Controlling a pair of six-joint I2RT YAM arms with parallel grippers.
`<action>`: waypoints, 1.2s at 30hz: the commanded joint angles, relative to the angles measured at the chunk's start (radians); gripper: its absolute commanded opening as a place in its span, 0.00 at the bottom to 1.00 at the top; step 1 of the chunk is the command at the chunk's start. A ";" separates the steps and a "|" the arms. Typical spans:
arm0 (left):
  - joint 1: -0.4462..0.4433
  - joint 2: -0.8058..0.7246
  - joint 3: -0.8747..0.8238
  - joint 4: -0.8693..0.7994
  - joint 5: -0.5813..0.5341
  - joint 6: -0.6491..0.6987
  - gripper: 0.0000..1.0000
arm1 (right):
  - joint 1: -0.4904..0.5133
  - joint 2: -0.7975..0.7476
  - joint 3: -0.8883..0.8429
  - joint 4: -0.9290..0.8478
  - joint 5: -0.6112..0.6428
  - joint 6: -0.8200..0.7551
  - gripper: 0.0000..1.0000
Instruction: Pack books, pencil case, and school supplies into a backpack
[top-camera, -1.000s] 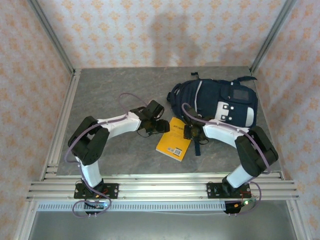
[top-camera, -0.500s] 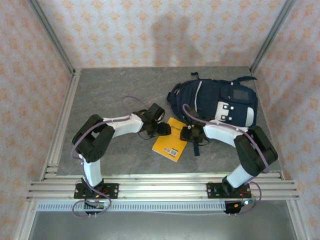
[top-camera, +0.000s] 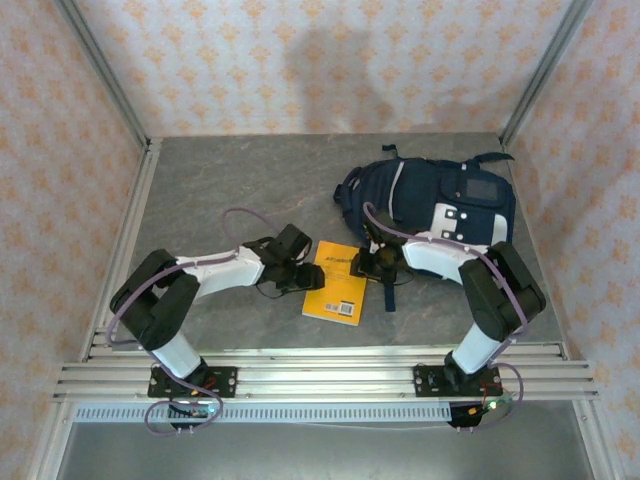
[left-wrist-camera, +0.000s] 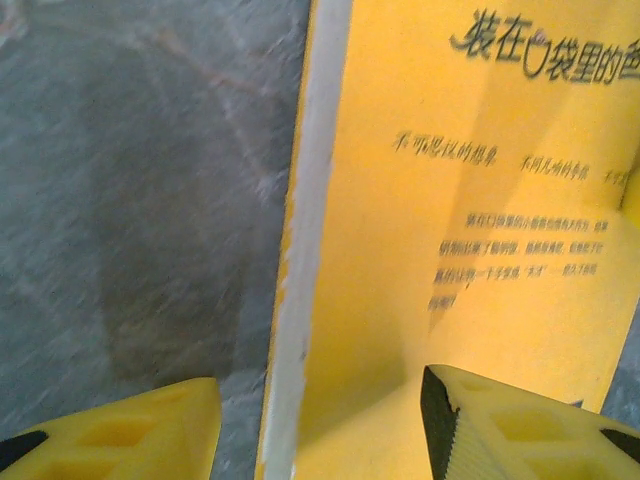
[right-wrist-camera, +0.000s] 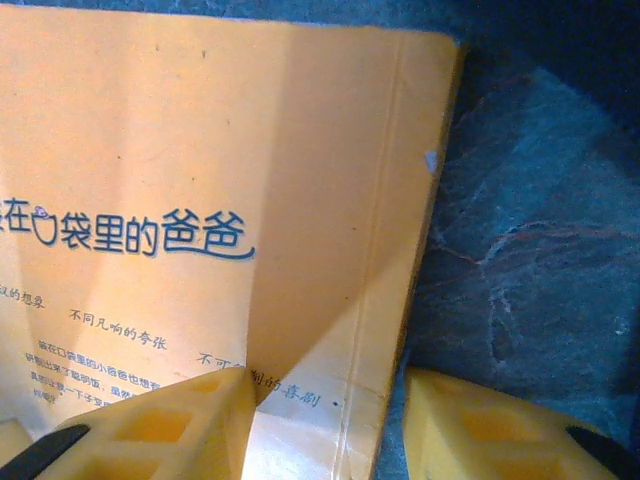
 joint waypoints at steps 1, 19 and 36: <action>-0.005 -0.023 -0.021 -0.040 -0.062 -0.016 0.56 | 0.033 0.006 -0.014 0.064 0.046 -0.024 0.43; -0.005 -0.005 -0.025 0.038 0.008 -0.026 0.55 | 0.033 -0.025 -0.149 0.236 -0.178 0.083 0.50; 0.018 -0.096 0.005 -0.051 -0.076 0.026 0.55 | 0.032 -0.199 -0.185 0.047 0.099 0.095 0.50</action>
